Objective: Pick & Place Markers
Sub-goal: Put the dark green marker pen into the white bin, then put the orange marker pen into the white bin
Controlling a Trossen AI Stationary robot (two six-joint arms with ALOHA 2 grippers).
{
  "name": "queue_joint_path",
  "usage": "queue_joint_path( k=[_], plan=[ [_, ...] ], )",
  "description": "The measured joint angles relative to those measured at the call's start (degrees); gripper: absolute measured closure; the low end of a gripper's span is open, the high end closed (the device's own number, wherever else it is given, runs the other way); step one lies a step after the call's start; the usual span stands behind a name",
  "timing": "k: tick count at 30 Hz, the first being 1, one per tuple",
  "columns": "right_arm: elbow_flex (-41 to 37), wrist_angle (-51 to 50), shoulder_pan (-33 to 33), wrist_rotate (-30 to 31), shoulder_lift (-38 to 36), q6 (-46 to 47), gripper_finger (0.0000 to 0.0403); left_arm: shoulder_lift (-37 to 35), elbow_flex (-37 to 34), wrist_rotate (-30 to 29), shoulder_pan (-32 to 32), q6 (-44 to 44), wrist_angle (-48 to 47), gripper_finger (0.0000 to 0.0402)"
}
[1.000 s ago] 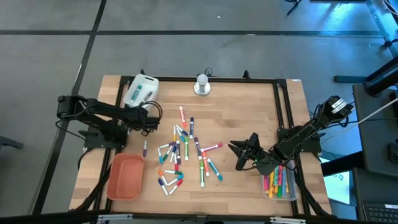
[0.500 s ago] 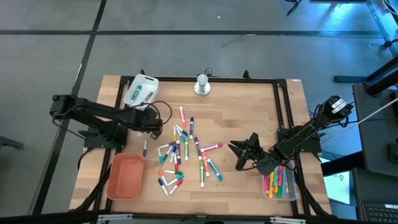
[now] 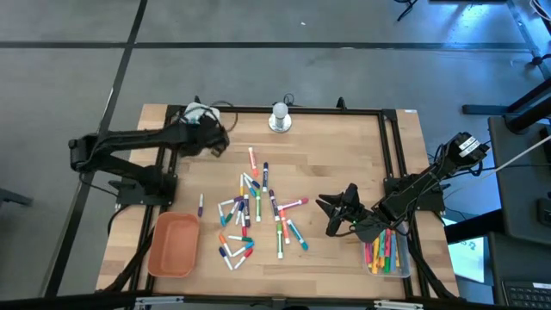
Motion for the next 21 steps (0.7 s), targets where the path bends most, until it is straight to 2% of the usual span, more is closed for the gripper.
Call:
queue_joint_path(
  k=[3,7,14,16,18,21],
  plan=[
    [0.00,0.00,-0.03,0.01,0.00,-0.72,0.0296,0.87,0.00,-2.32,6.57,2.39,1.51,0.0336],
    [0.00,-0.01,-0.13,0.00,0.00,-1.73,0.0296,2.47,0.00,0.76,12.83,6.10,4.83,0.0306],
    [0.00,-0.02,-0.13,0.00,0.00,-1.95,0.0296,3.66,0.00,2.87,16.23,12.32,12.51,0.0248],
    [0.00,-0.01,-0.13,0.00,0.00,-3.29,0.0296,3.66,0.00,7.80,15.90,11.66,16.26,0.0239],
    [0.00,-0.01,-0.17,0.21,0.00,-4.32,0.0296,3.90,0.00,15.83,14.31,11.06,21.76,0.0235],
    [0.00,-0.01,-0.20,1.46,0.00,-4.27,0.0296,6.45,0.02,22.55,8.39,10.99,29.60,0.0234]
  ],
)
